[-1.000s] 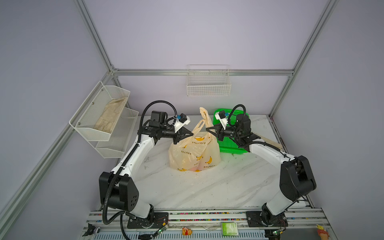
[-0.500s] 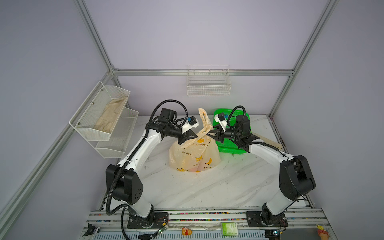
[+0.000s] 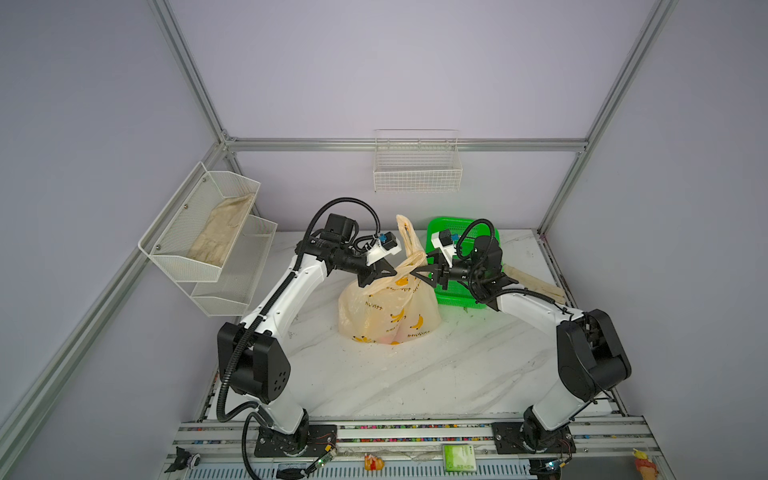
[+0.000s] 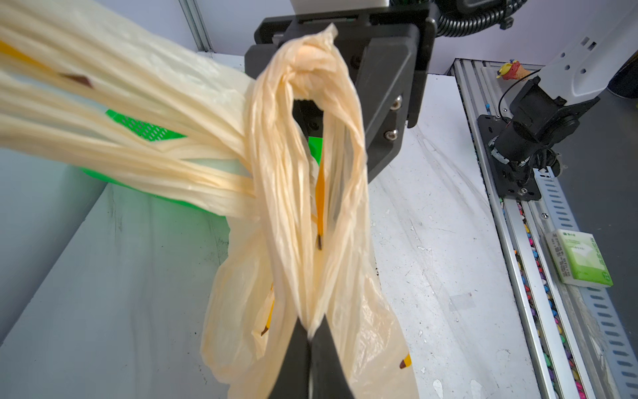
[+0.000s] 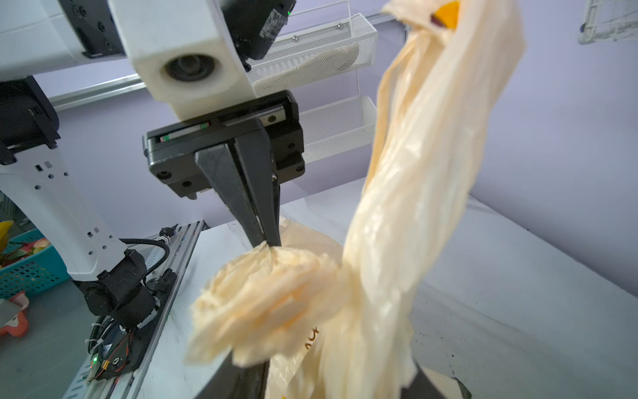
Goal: Place the fake fruits into the plastic bag and tie a complex knot
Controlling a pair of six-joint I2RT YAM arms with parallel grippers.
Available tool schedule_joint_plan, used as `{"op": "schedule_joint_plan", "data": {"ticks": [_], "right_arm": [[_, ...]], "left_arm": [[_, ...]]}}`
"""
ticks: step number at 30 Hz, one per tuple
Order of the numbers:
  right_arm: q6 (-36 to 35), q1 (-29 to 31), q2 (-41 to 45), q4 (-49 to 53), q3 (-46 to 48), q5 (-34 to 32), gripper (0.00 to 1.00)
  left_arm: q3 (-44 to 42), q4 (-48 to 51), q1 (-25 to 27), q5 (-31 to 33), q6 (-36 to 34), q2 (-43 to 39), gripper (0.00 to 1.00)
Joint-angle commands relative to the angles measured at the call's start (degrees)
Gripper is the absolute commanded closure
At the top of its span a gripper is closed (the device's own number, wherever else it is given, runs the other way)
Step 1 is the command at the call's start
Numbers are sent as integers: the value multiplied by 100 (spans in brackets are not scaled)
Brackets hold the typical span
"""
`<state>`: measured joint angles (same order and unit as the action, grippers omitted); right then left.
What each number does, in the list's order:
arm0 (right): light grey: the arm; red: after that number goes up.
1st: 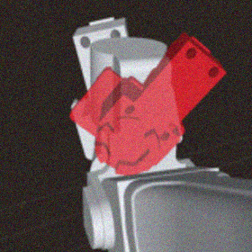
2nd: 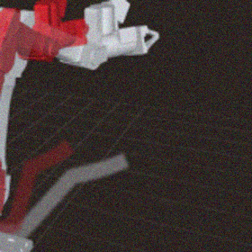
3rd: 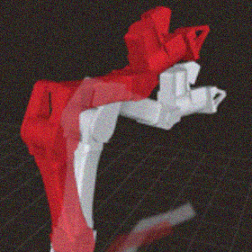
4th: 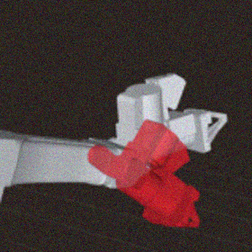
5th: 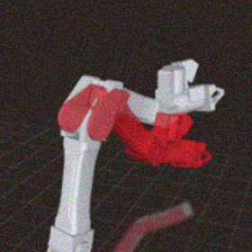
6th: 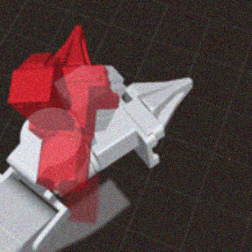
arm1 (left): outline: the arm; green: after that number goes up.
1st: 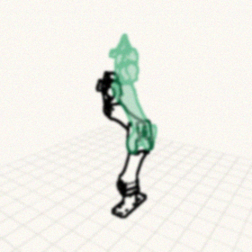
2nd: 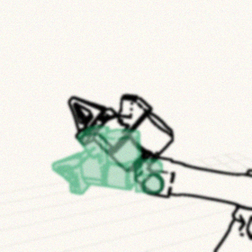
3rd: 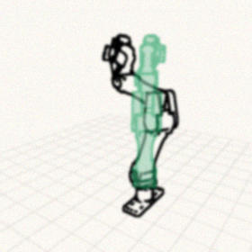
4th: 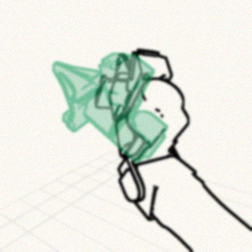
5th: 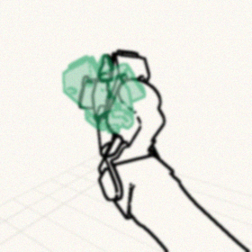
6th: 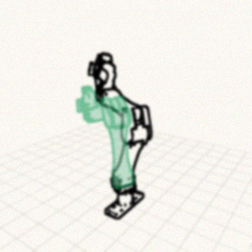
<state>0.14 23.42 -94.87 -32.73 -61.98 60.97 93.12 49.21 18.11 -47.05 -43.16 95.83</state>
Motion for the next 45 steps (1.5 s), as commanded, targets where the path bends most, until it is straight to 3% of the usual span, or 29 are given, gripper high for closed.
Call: {"op": "schedule_joint_plan", "data": {"ticks": [1,13,30,36,43,45], "right_arm": [[22,66,4,-381,28,150,43],[19,163,8,-445,3,120,33],[164,238,-85,-665,-60,151,41],[142,235,-108,-614,-64,131,56],[73,235,-71,-580,-29,51,94],[32,231,-37,-560,-2,51,100]], "left_arm": [[649,56,35,-92,-48,33,100],[813,73,79,-18,71,163,100],[1051,89,123,29,215,351,100],[1106,89,125,64,244,389,100],[1078,82,123,196,299,362,100],[1068,84,101,372,396,274,88]]}}
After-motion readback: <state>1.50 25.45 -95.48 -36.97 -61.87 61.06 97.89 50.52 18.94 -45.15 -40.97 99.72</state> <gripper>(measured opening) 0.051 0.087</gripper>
